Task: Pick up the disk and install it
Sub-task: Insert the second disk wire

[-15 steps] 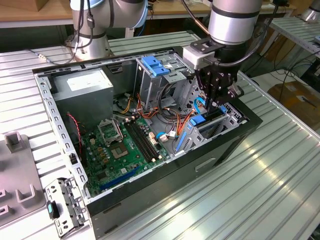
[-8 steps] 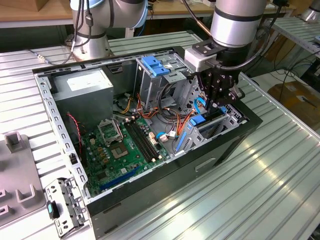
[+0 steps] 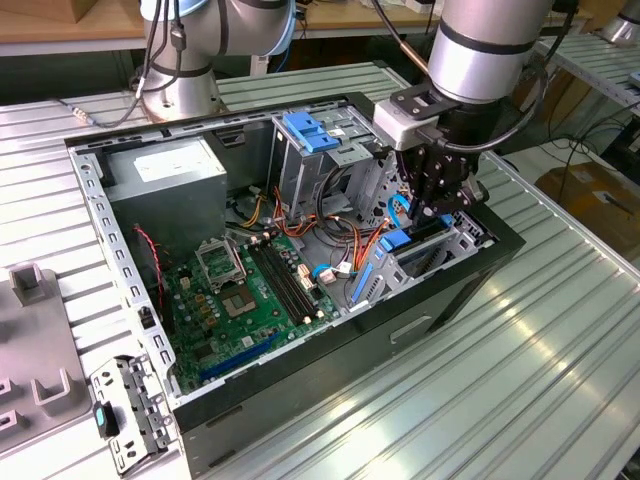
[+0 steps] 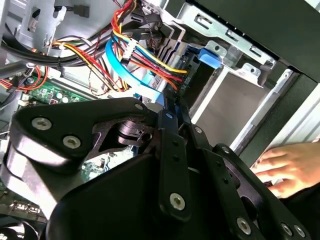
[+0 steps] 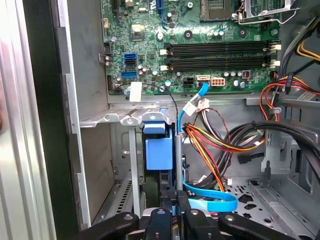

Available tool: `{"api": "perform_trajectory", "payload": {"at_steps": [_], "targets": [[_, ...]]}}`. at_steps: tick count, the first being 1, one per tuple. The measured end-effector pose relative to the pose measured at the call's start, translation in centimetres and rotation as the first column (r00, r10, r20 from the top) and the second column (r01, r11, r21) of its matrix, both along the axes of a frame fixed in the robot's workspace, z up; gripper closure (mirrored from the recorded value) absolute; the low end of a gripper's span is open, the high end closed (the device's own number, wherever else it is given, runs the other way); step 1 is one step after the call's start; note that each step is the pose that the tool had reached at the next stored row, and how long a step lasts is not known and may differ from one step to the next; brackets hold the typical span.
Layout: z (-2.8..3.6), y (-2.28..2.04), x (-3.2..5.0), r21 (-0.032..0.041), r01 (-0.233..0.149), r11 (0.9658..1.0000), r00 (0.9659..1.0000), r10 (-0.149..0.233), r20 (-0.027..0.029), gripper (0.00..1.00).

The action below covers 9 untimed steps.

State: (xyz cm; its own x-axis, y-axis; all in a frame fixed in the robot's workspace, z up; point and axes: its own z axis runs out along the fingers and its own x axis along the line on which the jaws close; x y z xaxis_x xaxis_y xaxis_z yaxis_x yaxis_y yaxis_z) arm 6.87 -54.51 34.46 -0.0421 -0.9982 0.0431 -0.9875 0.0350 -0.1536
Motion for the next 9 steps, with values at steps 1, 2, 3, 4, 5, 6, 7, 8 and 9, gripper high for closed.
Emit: {"api": "perform_trajectory", "payload": {"at_steps": [1, 2, 3, 4, 5, 6, 7, 8, 9], "targets": [[-0.02, -0.06, 0.0, 0.0015, 0.0, 1.0, 1.0, 0.0, 0.0, 0.84], [-0.03, -0.1, 0.0, 0.0026, 0.0, 1.0, 1.0, 0.0, -0.0001, 0.84], [-0.05, -0.13, 0.0, 0.0034, 0.0, 1.0, 1.0, 0.0, -0.0001, 0.84], [-0.08, -0.13, 0.0, 0.0038, 0.0, 1.0, 1.0, 0.0, -0.0001, 0.84], [-0.22, -0.16, 0.0, 0.0041, 0.0, 1.0, 1.0, 0.0, -0.0001, 0.84], [-0.33, -0.16, 0.0, 0.004, 0.0, 1.0, 1.0, 0.0, -0.0001, 0.84], [-0.41, -0.17, 0.0, 0.0037, 0.0, 1.0, 1.0, 0.0, -0.0001, 0.84], [-0.48, -0.18, 0.0, 0.0038, 0.0, 1.0, 1.0, 0.0, -0.0002, 0.84], [-0.52, -0.21, 0.0, 0.0039, 0.0, 1.0, 1.0, 0.0, -0.0002, 0.84]]}}
